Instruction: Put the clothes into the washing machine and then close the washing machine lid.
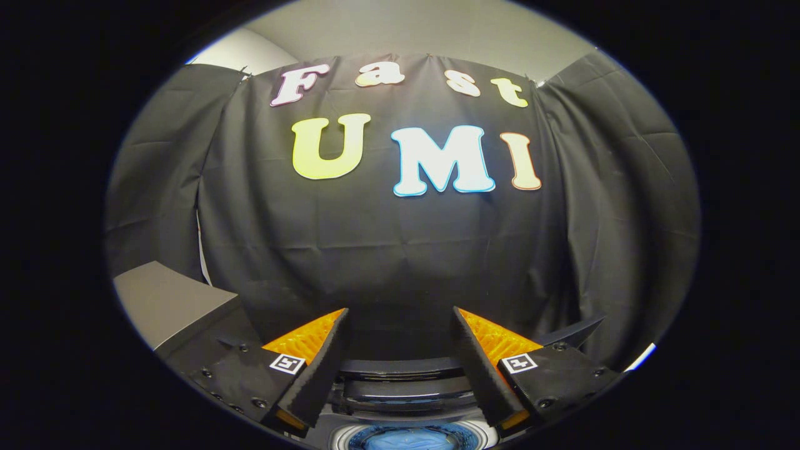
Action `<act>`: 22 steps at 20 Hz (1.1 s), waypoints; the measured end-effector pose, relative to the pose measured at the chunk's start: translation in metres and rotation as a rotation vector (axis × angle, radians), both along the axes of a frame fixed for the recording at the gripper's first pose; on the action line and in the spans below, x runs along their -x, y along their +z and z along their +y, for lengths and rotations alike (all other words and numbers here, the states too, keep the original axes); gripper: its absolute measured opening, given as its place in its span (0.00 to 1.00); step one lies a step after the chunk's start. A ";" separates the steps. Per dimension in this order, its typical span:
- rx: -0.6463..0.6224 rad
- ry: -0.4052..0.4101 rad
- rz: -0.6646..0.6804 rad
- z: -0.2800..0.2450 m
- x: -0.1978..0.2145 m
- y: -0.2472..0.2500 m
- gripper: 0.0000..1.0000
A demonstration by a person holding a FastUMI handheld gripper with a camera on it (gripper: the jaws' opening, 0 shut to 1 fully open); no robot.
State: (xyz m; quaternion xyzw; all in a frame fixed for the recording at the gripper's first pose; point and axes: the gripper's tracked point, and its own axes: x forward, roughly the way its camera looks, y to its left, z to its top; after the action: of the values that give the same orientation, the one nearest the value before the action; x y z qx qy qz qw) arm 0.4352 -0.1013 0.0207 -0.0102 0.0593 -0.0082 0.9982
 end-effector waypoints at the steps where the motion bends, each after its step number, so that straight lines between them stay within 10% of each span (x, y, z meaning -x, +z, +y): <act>1: 0.001 0.001 -0.003 0.000 0.005 -0.001 0.98; 22: 0.003 0.027 0.007 0.002 0.080 -0.030 0.98</act>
State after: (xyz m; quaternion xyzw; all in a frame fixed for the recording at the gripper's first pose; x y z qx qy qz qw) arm 0.3547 -0.0991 -0.0094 -0.0125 0.0626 0.0052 0.9979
